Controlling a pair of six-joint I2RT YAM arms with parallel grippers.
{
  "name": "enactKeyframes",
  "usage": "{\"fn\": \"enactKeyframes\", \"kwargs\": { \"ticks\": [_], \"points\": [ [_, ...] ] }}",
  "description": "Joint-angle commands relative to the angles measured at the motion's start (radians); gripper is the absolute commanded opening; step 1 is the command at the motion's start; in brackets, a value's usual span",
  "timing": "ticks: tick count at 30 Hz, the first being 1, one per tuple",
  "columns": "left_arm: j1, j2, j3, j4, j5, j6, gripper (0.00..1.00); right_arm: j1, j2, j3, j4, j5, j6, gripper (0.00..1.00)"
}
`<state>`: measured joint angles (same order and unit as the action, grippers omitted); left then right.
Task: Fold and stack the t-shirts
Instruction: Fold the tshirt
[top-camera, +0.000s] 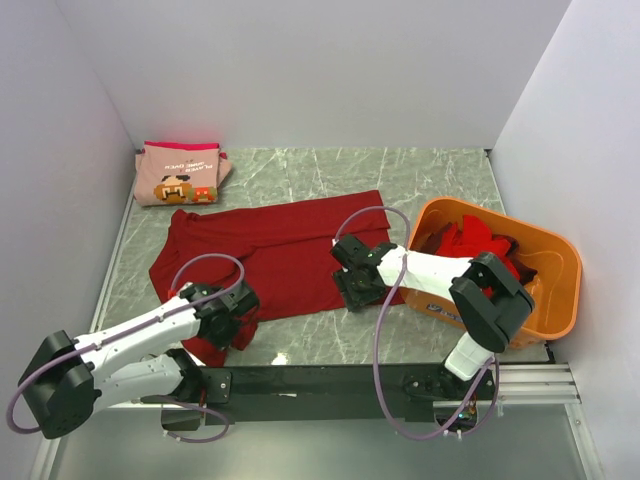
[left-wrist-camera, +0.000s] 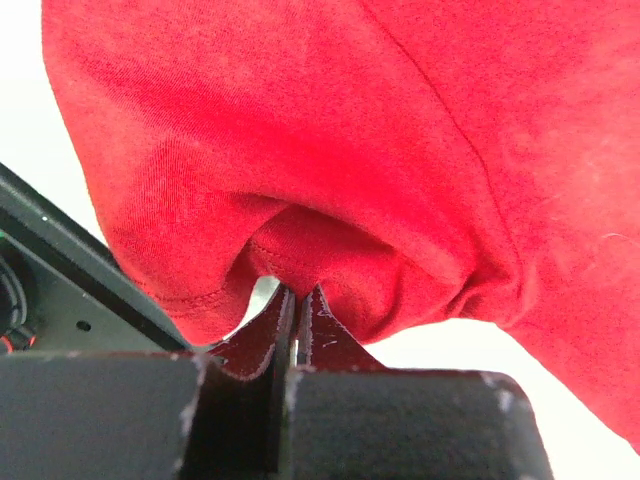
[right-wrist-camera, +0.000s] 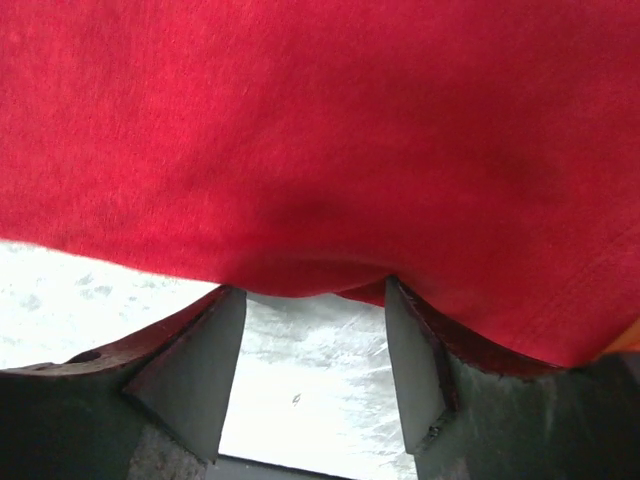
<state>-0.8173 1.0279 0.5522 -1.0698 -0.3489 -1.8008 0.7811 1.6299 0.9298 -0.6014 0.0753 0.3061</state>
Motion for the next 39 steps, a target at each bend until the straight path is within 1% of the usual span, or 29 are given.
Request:
{"fn": "enactKeyframes", "kwargs": {
  "ticks": [1,4,5,6,8,9,11,12,14,25,29,35,39],
  "points": [
    [0.004,0.015,0.067,-0.061,-0.041,-0.022,0.01,0.001,0.025,0.041,-0.004,0.087,0.01,0.63],
    [0.004,0.031,0.092,-0.085,-0.064,-0.028,0.01,0.001,0.027,0.046,-0.012,0.101,0.007,0.6],
    [0.004,0.035,0.097,-0.088,-0.073,-0.029,0.01,0.001,0.028,0.044,-0.008,0.095,0.005,0.57],
    [0.004,0.035,0.1,-0.087,-0.079,-0.028,0.01,0.003,0.03,0.044,-0.008,0.089,0.005,0.48],
    [0.006,0.038,0.115,-0.094,-0.093,-0.028,0.01,0.003,0.034,0.041,-0.003,0.075,0.004,0.38],
    [0.007,0.037,0.12,-0.094,-0.107,-0.028,0.01,0.003,0.036,0.04,-0.001,0.073,0.004,0.28],
    [0.012,0.037,0.129,-0.096,-0.116,-0.028,0.01,0.001,0.039,0.041,-0.001,0.08,0.002,0.17],
    [0.017,0.037,0.13,-0.096,-0.122,-0.025,0.01,0.003,0.041,0.043,-0.003,0.084,0.002,0.09],
    [0.024,0.037,0.137,-0.097,-0.127,-0.014,0.01,0.001,0.036,0.044,-0.001,0.09,0.001,0.0],
    [0.089,0.047,0.193,-0.111,-0.176,0.076,0.01,0.001,-0.016,0.086,-0.021,0.142,-0.004,0.0],
    [0.119,0.057,0.204,-0.088,-0.185,0.124,0.01,0.0,-0.022,0.112,-0.028,0.196,-0.002,0.0],
    [0.188,0.095,0.25,-0.041,-0.231,0.204,0.01,0.0,0.001,0.177,-0.02,0.219,-0.019,0.0],
    [0.256,0.13,0.294,-0.004,-0.274,0.283,0.01,-0.003,0.03,0.233,-0.037,0.291,-0.039,0.0]
  ]
}}
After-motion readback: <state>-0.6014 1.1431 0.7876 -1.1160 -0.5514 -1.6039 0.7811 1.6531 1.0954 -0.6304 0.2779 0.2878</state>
